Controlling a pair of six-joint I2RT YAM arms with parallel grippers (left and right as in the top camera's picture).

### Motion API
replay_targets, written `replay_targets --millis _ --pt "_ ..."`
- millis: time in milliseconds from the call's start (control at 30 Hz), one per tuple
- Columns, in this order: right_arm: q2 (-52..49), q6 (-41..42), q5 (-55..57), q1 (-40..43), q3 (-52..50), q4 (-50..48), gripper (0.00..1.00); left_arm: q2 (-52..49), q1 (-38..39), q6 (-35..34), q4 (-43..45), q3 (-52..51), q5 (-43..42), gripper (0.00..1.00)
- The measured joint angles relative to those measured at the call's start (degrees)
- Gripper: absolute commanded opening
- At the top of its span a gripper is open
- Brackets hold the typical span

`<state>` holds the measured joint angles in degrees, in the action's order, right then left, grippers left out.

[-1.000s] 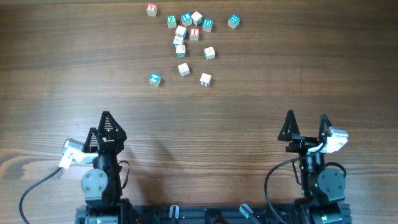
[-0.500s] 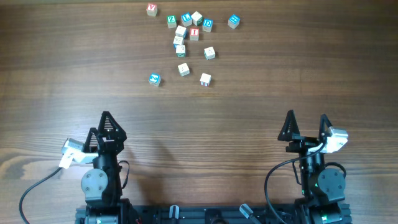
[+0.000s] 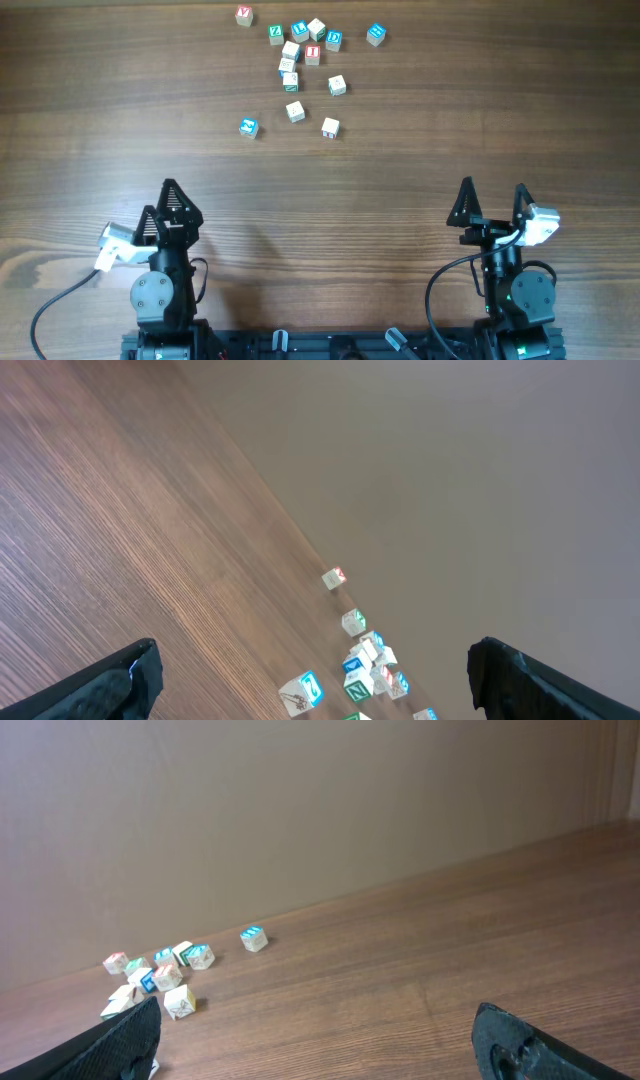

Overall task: Form a tower
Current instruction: 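Reach the left gripper forward to a blue-numbered block in the cluster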

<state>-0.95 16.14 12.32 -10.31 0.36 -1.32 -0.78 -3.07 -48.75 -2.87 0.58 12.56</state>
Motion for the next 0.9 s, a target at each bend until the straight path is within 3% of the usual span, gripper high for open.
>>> replay_targets --millis 167,267,400,733,900 --pt "0.0 0.0 0.0 0.0 -0.02 0.0 1.0 0.0 0.0 1.4 4.55 0.22 2.36 1.0" --pt "0.0 0.0 0.0 0.0 -0.02 0.0 1.0 -0.24 0.0 4.63 -0.22 3.93 2.36 0.99" --pt "0.0 0.0 0.0 0.0 0.0 0.0 1.0 -7.04 0.0 9.11 -8.13 18.36 2.36 0.99" --pt "-0.15 0.0 0.0 0.0 0.0 -0.02 1.0 -51.15 0.0 15.96 -29.07 58.38 -12.92 1.0" --pt "-0.15 0.0 0.0 0.0 -0.02 0.0 1.0 -69.64 0.0 16.92 -35.93 64.22 -18.56 1.0"
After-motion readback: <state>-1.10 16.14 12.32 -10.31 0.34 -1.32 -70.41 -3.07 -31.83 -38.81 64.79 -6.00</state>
